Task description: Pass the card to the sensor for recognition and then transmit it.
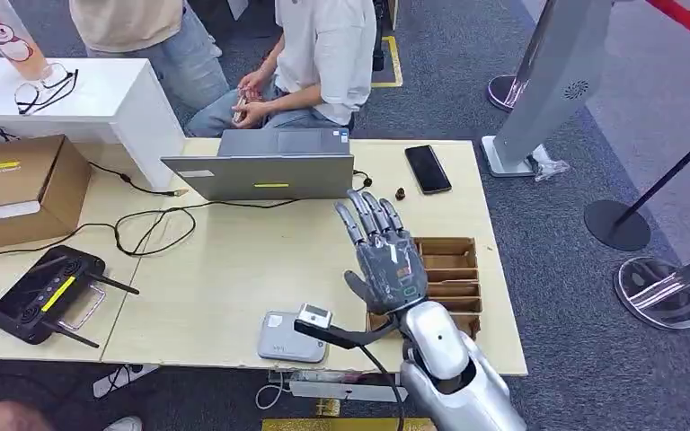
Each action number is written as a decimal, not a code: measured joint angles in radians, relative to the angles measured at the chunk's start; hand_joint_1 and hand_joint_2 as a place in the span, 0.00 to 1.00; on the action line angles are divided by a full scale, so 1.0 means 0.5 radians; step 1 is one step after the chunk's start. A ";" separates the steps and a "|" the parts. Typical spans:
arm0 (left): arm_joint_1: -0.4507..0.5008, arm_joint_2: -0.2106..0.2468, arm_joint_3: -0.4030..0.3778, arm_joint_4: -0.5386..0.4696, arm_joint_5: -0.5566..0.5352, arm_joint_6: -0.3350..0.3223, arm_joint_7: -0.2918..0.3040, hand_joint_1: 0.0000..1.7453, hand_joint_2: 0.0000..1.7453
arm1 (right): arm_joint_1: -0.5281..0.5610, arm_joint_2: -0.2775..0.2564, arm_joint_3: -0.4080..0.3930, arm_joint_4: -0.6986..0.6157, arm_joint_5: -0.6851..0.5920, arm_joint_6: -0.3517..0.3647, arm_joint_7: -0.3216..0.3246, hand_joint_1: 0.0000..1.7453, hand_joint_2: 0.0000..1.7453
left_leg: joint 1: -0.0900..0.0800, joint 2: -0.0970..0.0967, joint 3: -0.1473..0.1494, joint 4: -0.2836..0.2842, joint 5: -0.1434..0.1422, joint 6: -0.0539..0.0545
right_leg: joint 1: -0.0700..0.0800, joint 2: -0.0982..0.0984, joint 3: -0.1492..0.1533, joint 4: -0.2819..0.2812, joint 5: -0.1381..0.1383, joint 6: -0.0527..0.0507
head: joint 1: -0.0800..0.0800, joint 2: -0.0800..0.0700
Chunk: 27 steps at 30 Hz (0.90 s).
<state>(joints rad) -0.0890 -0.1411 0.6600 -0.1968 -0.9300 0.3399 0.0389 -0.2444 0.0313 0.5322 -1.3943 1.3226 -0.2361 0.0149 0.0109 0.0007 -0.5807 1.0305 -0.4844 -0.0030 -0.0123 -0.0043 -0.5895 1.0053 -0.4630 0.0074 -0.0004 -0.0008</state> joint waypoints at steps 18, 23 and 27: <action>0.001 -0.001 0.031 0.000 0.000 0.002 -0.021 0.00 0.00 | -0.013 -0.050 -0.001 -0.014 0.042 0.245 0.086 0.00 1.00 | 0.000 0.000 0.000 0.000 0.000 0.000 | 0.000 0.000 0.000 0.000 0.000 0.000 | -0.001 0.000; 0.001 -0.001 0.034 0.000 0.000 0.005 -0.024 0.00 0.00 | -0.039 -0.064 -0.002 -0.004 0.083 0.309 0.187 0.00 1.00 | 0.000 0.000 0.000 0.000 0.000 0.000 | 0.000 0.000 0.000 0.000 0.000 0.000 | -0.001 0.000; 0.001 -0.001 0.036 0.000 0.000 0.005 -0.024 0.00 0.00 | -0.042 -0.075 -0.018 0.005 0.106 0.326 0.217 0.00 1.00 | 0.000 0.000 0.000 0.000 0.000 0.000 | 0.000 0.000 0.000 0.000 0.000 0.000 | -0.001 0.000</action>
<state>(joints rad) -0.0885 -0.1415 0.6779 -0.1968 -0.9300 0.3422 0.0267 -0.2655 -0.0061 0.5234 -1.3920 1.3756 -0.0732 0.1232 0.0109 0.0006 -0.5809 1.0305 -0.4844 -0.0030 -0.0124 -0.0043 -0.5895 1.0053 -0.4630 0.0074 -0.0008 -0.0008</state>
